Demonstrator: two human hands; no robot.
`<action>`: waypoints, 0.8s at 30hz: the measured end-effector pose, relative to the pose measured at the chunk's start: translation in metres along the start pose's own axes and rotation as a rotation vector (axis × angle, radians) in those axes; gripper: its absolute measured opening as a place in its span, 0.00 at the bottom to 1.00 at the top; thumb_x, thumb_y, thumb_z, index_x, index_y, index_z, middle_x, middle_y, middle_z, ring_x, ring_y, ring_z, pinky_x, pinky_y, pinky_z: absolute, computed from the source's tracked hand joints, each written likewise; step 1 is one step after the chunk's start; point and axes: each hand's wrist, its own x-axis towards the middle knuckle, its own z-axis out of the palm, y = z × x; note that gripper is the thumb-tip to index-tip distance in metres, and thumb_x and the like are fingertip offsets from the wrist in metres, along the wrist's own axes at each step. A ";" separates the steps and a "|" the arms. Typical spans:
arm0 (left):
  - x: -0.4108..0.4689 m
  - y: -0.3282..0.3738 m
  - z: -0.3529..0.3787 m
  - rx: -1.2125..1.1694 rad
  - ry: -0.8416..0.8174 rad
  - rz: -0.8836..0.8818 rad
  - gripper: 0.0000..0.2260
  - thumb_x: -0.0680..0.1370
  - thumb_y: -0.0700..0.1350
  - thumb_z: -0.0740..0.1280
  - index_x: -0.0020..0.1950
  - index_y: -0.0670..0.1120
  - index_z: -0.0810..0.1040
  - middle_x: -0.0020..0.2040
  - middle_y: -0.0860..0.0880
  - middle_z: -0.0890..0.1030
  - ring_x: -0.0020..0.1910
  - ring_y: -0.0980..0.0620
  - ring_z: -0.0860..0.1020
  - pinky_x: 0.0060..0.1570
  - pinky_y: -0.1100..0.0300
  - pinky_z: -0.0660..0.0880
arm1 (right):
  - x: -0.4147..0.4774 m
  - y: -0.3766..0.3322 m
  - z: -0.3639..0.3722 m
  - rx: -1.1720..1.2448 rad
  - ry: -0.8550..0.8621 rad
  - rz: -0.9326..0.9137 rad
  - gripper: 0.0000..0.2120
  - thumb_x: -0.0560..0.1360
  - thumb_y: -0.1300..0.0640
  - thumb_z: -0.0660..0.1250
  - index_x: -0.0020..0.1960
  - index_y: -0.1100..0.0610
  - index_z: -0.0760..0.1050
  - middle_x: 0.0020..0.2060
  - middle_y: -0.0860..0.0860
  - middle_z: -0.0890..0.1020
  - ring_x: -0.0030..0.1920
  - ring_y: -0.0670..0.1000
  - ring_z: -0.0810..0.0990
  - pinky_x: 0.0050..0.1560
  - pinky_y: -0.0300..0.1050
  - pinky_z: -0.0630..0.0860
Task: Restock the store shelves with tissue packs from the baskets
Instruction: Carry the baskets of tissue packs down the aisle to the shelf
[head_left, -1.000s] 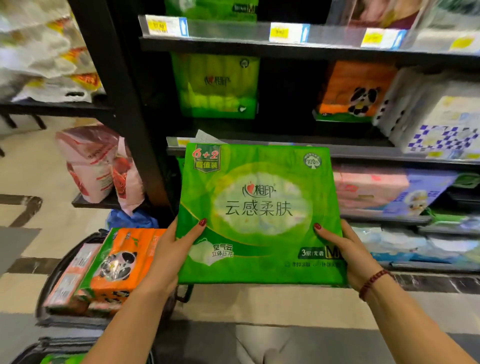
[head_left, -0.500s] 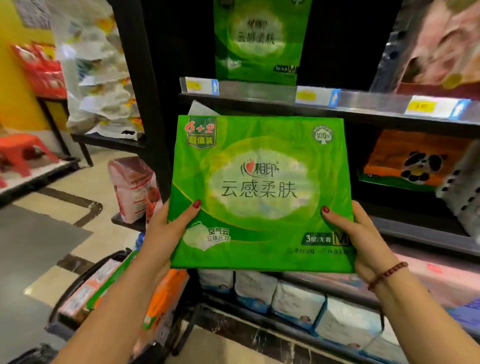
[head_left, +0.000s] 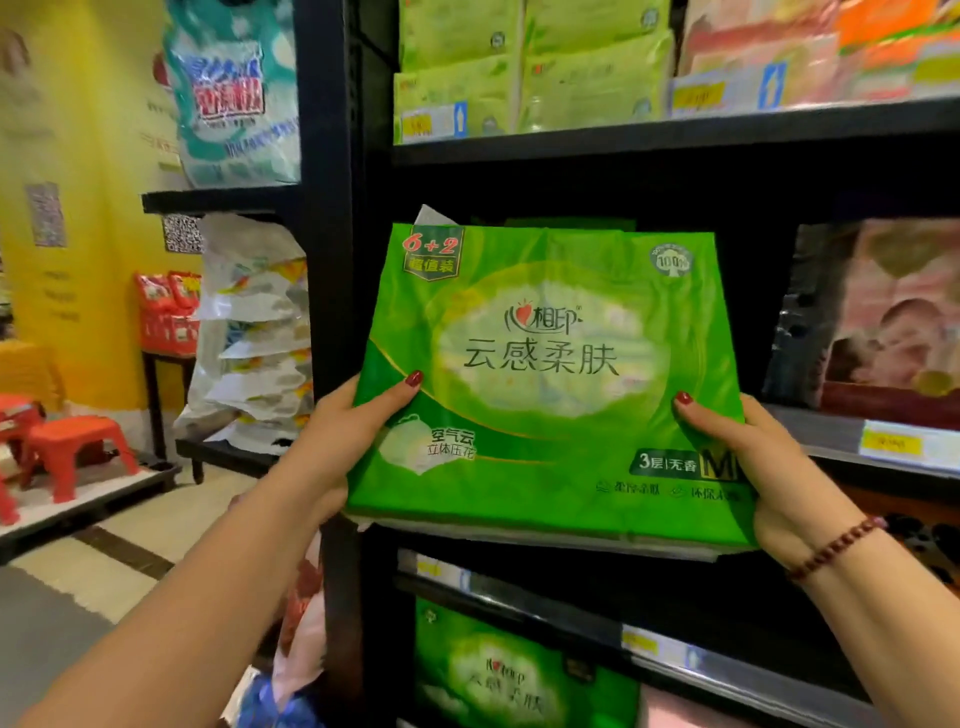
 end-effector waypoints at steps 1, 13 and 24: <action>0.011 0.006 0.001 0.003 -0.019 -0.002 0.22 0.63 0.55 0.75 0.56 0.51 0.82 0.47 0.48 0.86 0.42 0.48 0.85 0.32 0.57 0.80 | 0.009 -0.005 0.002 -0.013 0.008 -0.010 0.29 0.62 0.50 0.76 0.61 0.54 0.76 0.50 0.55 0.85 0.49 0.58 0.84 0.45 0.61 0.80; 0.153 0.044 0.027 0.018 -0.131 -0.009 0.08 0.74 0.48 0.72 0.51 0.47 0.81 0.37 0.46 0.86 0.31 0.48 0.84 0.25 0.56 0.78 | 0.112 -0.050 0.025 -0.157 0.146 -0.063 0.26 0.64 0.50 0.75 0.60 0.58 0.77 0.51 0.55 0.84 0.52 0.56 0.82 0.56 0.54 0.78; 0.256 0.039 0.041 0.026 -0.173 -0.041 0.11 0.72 0.49 0.74 0.49 0.45 0.81 0.35 0.44 0.85 0.28 0.46 0.83 0.24 0.55 0.77 | 0.195 -0.059 0.037 -0.157 0.301 -0.091 0.10 0.68 0.52 0.76 0.37 0.56 0.78 0.40 0.50 0.80 0.41 0.49 0.77 0.34 0.41 0.68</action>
